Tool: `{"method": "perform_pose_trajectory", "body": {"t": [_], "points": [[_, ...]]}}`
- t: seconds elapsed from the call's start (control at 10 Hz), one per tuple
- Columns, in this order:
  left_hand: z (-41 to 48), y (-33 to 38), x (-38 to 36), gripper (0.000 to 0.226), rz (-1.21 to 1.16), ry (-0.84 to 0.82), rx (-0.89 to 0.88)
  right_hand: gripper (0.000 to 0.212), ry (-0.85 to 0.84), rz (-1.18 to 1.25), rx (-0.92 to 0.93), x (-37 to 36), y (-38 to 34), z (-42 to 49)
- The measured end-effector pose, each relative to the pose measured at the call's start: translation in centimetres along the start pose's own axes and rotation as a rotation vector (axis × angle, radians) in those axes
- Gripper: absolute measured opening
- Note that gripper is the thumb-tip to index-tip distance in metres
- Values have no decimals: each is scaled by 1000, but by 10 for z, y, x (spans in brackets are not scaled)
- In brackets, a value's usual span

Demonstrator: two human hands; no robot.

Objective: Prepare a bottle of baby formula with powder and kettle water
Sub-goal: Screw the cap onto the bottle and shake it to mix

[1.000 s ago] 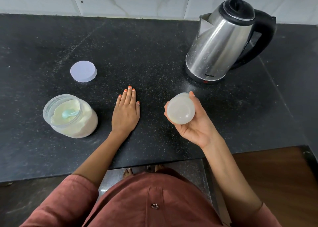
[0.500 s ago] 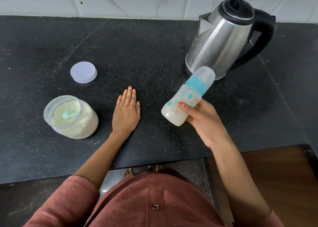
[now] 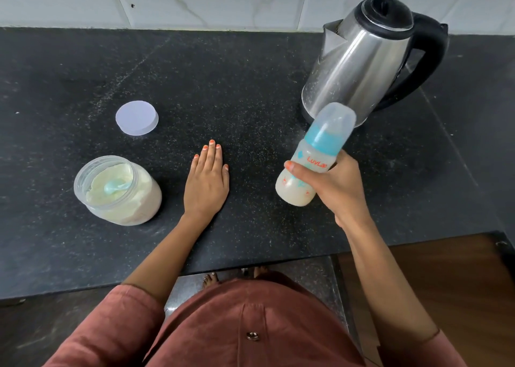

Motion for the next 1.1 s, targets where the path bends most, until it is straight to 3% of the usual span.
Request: {"method": "perform_pose_trajectory", "body": {"t": [0.1, 0.3, 0.5, 0.6, 0.7, 0.8, 0.9, 1.0, 1.1], "points": [[0, 0, 0, 48, -4, -2, -1, 26, -40, -107, -41, -6, 2, -3], [1, 0, 0, 48, 0, -1, 4, 20, 179, 408, -61, 15, 2, 5], [1, 0, 0, 49, 5, -10, 5, 19, -146, 216, -298, -23, 29, -14], [1, -1, 0, 49, 5, -2, 3, 16, 107, 488, -248, 5, 25, 2], [0, -1, -1, 49, 1, -5, 2, 24, 156, 590, -129, 6, 20, 6], [1, -1, -1, 49, -1, -9, -2, 24, -135, 279, -210, -29, 25, -11], [1, 0, 0, 48, -5, 0, -5, 29, -82, 301, -157, -20, 21, -8], [1, -1, -1, 48, -7, 6, -5, 45, 140, 608, 67, 7, 7, 5], [1, -1, 0, 48, -4, 7, -8, 47, 52, 403, 107, -4, 10, 1]]}}
Point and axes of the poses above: each hand's wrist, its own z-axis towards the middle knuckle, its own x-axis out of the back of the hand, y = z × x, the point moved 6 cm from there along z, towards the middle knuckle, and after that the axes turned 10 degrees about -y, right-handed, at the moved point
